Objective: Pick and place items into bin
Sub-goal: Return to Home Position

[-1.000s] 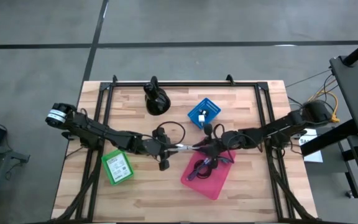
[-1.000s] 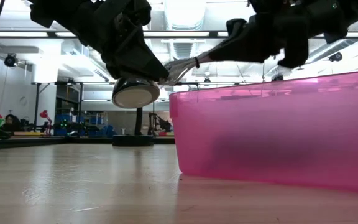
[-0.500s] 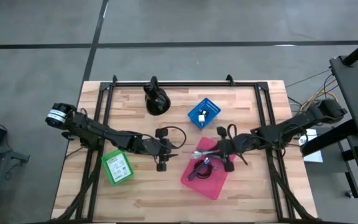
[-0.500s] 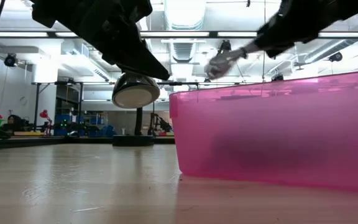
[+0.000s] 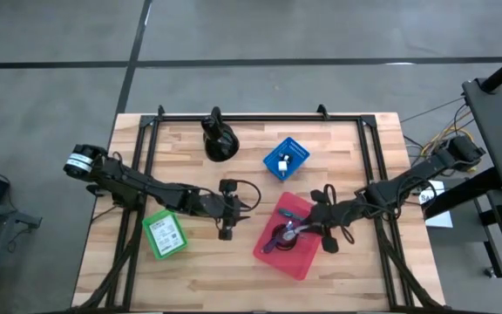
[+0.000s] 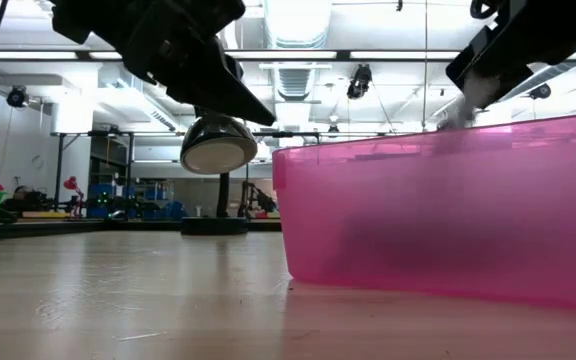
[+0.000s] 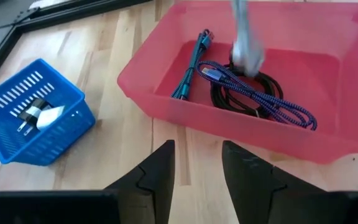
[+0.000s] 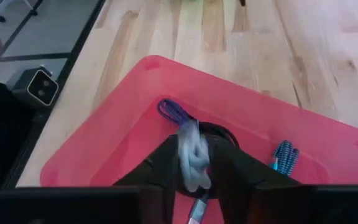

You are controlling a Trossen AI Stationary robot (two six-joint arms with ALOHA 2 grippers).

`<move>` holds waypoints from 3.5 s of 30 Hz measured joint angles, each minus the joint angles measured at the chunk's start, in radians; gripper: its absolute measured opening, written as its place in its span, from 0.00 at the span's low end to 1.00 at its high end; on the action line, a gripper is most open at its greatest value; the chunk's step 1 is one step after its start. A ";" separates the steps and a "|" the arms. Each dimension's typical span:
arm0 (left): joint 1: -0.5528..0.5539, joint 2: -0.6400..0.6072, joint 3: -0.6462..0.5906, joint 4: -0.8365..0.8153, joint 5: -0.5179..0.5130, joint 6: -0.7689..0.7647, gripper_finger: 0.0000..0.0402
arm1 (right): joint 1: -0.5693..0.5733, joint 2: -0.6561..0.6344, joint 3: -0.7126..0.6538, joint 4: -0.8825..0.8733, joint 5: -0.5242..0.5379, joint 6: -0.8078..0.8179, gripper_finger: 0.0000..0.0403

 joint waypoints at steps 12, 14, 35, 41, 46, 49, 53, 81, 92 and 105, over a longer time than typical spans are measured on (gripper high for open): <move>0.002 -0.050 -0.003 0.087 -0.120 0.079 0.29 | 0.042 -0.055 -0.002 -0.070 0.374 -0.056 0.29; 0.002 -0.092 -0.013 0.080 -0.144 0.107 0.29 | 0.057 -0.093 -0.004 -0.087 0.428 -0.100 0.27; 0.050 -0.529 -0.619 0.897 -0.106 0.297 0.29 | -0.171 -0.421 -0.415 0.674 -0.273 -0.742 0.14; 0.164 -0.603 -0.608 0.762 0.052 0.309 0.29 | -0.519 -0.438 -0.433 0.714 -0.361 -0.666 0.13; 0.243 -0.670 -0.591 0.645 0.077 0.304 0.29 | -0.734 -0.480 -0.428 0.611 -0.562 -0.623 0.13; 0.257 -0.716 -0.599 0.586 0.081 0.281 0.29 | -0.799 -0.523 -0.442 0.575 -0.607 -0.601 0.13; 0.257 -0.791 -0.611 0.503 0.102 0.250 0.29 | -0.816 -0.598 -0.472 0.545 -0.614 -0.583 0.13; 0.239 -1.454 -0.809 -0.089 0.180 0.069 0.11 | -0.815 -1.146 -0.579 0.079 -0.591 -0.427 0.12; 0.239 -1.449 -0.810 -0.082 0.177 0.041 0.02 | -0.758 -1.131 -0.606 0.174 -0.409 -0.354 0.02; 0.238 -1.445 -0.811 -0.087 0.174 0.018 0.00 | -0.612 -1.044 -0.605 0.219 -0.165 -0.380 0.02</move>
